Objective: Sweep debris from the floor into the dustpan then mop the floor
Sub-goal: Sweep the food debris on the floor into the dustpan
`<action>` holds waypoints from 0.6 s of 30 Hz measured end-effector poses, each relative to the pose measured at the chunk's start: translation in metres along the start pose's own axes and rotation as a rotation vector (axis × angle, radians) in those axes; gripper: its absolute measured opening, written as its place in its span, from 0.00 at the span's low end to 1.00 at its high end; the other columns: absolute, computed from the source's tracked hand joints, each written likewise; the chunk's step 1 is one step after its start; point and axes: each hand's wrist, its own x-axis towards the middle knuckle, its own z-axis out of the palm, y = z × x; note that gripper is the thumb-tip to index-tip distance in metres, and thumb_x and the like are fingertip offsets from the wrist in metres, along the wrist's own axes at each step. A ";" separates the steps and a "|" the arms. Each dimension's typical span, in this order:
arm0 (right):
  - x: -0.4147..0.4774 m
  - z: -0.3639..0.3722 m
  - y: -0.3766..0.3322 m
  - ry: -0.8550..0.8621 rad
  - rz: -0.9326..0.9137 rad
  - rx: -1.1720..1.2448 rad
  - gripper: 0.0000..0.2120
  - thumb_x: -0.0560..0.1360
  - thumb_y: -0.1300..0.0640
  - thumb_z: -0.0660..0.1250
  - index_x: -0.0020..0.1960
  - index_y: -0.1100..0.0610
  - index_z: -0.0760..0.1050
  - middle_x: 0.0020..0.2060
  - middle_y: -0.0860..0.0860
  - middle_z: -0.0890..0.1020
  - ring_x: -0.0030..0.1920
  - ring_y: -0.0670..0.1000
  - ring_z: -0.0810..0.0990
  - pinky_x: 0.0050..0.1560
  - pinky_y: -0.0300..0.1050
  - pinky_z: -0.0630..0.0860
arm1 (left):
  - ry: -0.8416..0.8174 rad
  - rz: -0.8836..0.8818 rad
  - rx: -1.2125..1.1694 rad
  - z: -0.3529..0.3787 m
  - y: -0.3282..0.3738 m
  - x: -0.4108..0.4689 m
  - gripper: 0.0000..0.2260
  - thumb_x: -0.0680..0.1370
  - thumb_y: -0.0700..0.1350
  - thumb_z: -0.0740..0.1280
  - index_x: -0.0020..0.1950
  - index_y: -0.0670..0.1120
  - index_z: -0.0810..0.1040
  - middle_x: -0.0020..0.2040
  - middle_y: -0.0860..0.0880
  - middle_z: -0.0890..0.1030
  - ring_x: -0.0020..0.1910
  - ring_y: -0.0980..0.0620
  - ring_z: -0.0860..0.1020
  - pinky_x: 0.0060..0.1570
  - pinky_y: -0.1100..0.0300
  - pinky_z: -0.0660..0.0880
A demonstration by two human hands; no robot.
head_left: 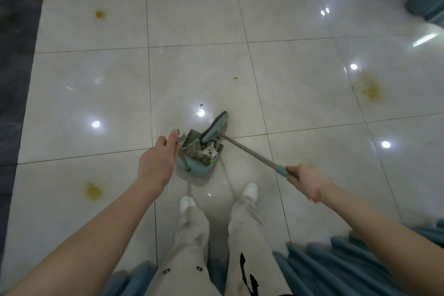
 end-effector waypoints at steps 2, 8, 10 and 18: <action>-0.003 0.003 0.001 0.041 0.037 0.075 0.15 0.82 0.56 0.57 0.67 0.54 0.73 0.31 0.52 0.76 0.21 0.51 0.74 0.21 0.42 0.73 | 0.005 0.014 -0.012 0.000 -0.005 -0.006 0.14 0.82 0.53 0.53 0.66 0.50 0.63 0.41 0.47 0.69 0.25 0.47 0.66 0.25 0.59 0.62; 0.023 0.018 -0.009 0.116 0.178 0.266 0.13 0.82 0.56 0.56 0.61 0.59 0.75 0.31 0.55 0.76 0.21 0.53 0.75 0.21 0.41 0.73 | -0.037 0.038 0.023 0.003 -0.007 -0.032 0.16 0.83 0.51 0.54 0.69 0.49 0.64 0.44 0.45 0.73 0.28 0.45 0.68 0.26 0.57 0.65; 0.036 0.023 -0.011 0.128 0.224 0.304 0.13 0.82 0.56 0.56 0.59 0.60 0.75 0.34 0.56 0.76 0.22 0.53 0.76 0.21 0.41 0.74 | -0.042 0.015 0.015 0.007 -0.003 -0.039 0.16 0.83 0.51 0.53 0.70 0.49 0.63 0.46 0.45 0.73 0.28 0.46 0.68 0.27 0.57 0.66; 0.039 0.048 0.016 0.033 0.302 0.252 0.12 0.80 0.62 0.56 0.59 0.63 0.73 0.37 0.59 0.77 0.24 0.55 0.78 0.19 0.40 0.73 | -0.045 0.030 0.036 0.023 0.039 -0.050 0.16 0.83 0.51 0.53 0.70 0.51 0.60 0.49 0.45 0.74 0.31 0.44 0.74 0.27 0.56 0.66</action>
